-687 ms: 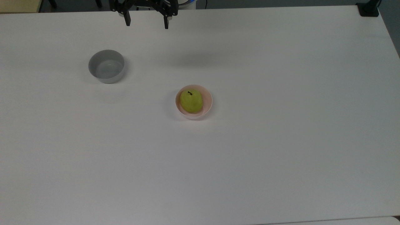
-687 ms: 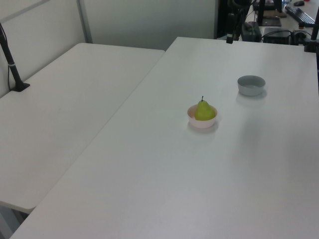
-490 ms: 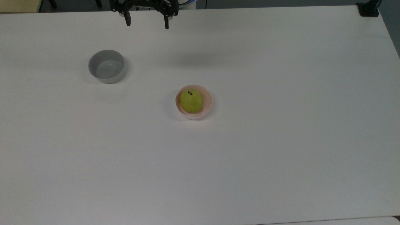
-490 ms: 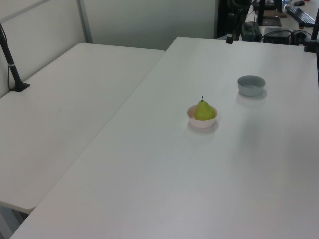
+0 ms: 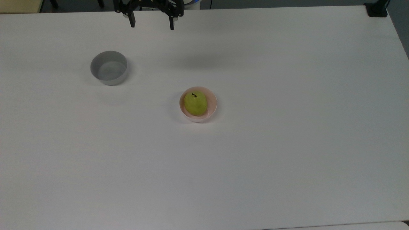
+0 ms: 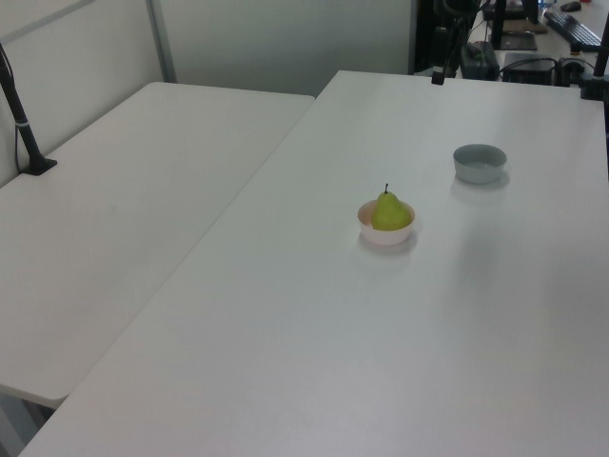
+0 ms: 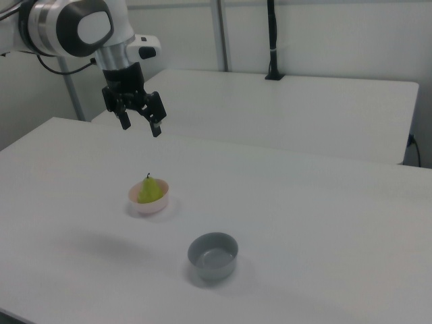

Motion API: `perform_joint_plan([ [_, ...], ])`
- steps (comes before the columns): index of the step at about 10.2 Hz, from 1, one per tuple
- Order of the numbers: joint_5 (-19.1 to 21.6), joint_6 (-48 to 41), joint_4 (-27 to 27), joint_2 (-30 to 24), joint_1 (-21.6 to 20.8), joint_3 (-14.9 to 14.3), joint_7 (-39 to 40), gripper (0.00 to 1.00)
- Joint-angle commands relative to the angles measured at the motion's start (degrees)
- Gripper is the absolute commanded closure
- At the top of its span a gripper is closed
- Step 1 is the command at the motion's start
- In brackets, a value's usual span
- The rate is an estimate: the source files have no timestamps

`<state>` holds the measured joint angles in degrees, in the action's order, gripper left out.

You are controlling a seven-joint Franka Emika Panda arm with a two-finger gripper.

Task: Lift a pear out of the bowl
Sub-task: 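Move the open gripper down over the pear in the pink bowl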

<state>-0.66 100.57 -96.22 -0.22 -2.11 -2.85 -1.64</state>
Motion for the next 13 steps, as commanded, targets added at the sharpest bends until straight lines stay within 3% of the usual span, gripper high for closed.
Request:
perform_joint_plan([
  [1,0.40,0.59,0.85,4.86,-0.87,1.00,10.62,0.00],
  [4,-0.92,2.07,0.86,8.20,-1.49,2.76,12.11,0.00],
  [8,-0.84,9.99,0.68,13.39,-5.44,2.94,-4.14,0.00],
  [11,-0.92,16.84,0.24,17.70,-6.58,2.94,-6.97,0.00],
  [13,-3.98,17.73,-0.63,19.20,-6.85,2.94,-6.88,0.00],
])
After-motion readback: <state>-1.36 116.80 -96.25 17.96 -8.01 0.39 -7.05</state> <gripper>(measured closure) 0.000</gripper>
